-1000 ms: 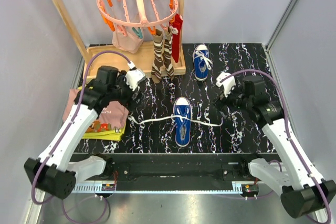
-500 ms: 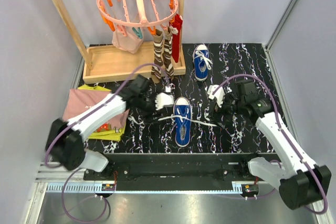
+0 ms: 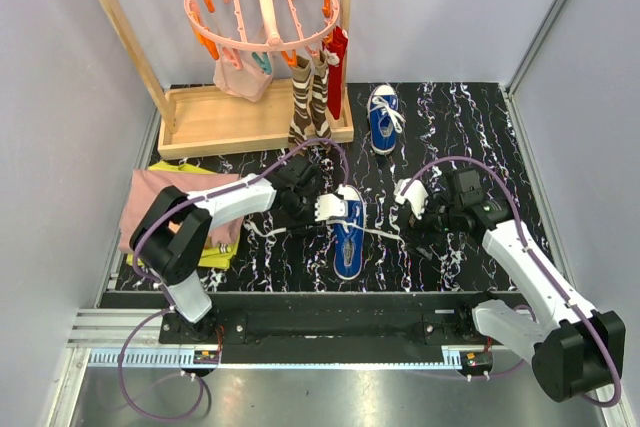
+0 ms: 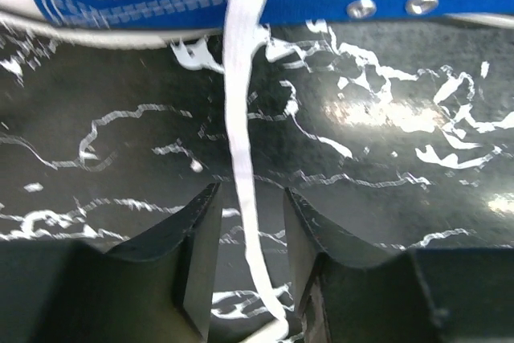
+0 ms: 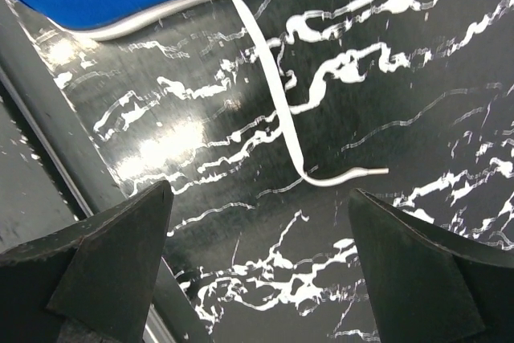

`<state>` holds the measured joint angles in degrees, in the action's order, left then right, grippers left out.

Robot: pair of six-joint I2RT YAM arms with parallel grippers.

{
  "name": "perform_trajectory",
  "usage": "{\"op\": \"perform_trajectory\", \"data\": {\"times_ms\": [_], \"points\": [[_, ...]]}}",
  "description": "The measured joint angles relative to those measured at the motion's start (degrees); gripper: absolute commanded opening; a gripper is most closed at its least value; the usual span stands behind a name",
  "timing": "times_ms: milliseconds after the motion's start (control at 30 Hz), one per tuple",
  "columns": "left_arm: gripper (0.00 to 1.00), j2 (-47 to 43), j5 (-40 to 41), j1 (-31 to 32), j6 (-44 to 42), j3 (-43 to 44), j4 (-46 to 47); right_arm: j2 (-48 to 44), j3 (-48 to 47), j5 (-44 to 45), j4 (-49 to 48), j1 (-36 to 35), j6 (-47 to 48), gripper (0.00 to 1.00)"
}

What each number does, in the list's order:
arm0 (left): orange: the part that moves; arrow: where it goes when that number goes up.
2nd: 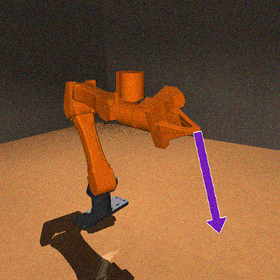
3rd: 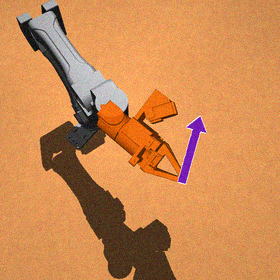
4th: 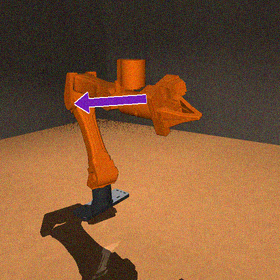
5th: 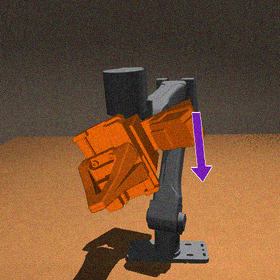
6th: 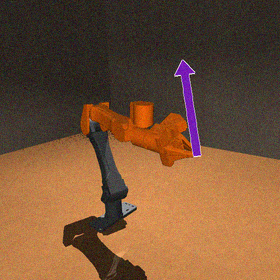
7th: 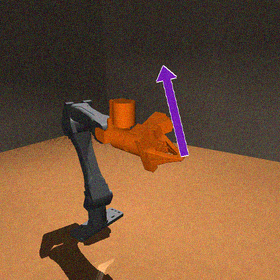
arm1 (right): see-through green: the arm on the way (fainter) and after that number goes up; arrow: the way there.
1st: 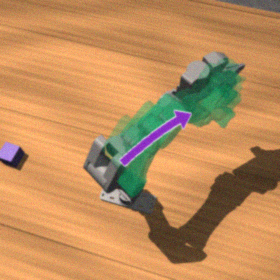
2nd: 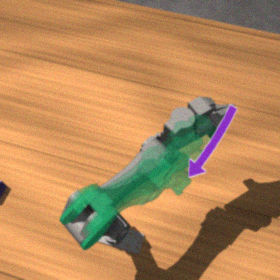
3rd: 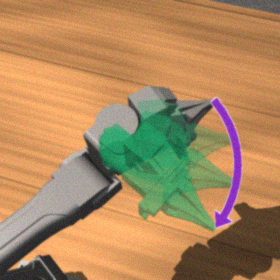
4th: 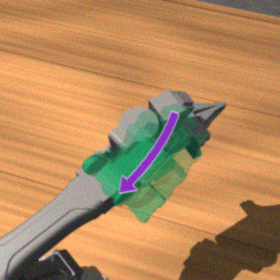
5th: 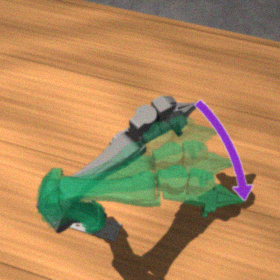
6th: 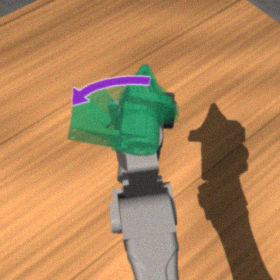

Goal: Tie the shoes

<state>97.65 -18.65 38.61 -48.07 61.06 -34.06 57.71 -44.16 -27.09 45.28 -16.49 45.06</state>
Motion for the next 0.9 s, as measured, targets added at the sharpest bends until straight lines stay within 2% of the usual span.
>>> {"op": "perform_trajectory", "data": {"times_ms": [200,267,467,667,900], "points": [[0.34,2.36,0.04,0.79,-2.6,1.03,1.7,2.16,0.39,2.49,-0.24,0.0,-0.07,1.0],[0.28,3.23,0.04,0.94,-3.23,1.25,1.75,2.58,0.52,2.67,-0.46,0.0,-0.07,1.0],[0.0,4.24,-0.13,1.09,-4.74,1.68,1.53,2.58,1.51,3.58,-0.74,0.0,-0.04,1.0],[0.0,2.8,-3.08,1.09,-3.04,1.64,0.74,2.6,3.58,4.17,-3.23,0.0,0.96,0.99],[0.0,-5.53,-9.81,1.07,8.35,0.7,5.75,5.97,4.68,5.66,-7.02,0.0,1.97,0.91]]}}
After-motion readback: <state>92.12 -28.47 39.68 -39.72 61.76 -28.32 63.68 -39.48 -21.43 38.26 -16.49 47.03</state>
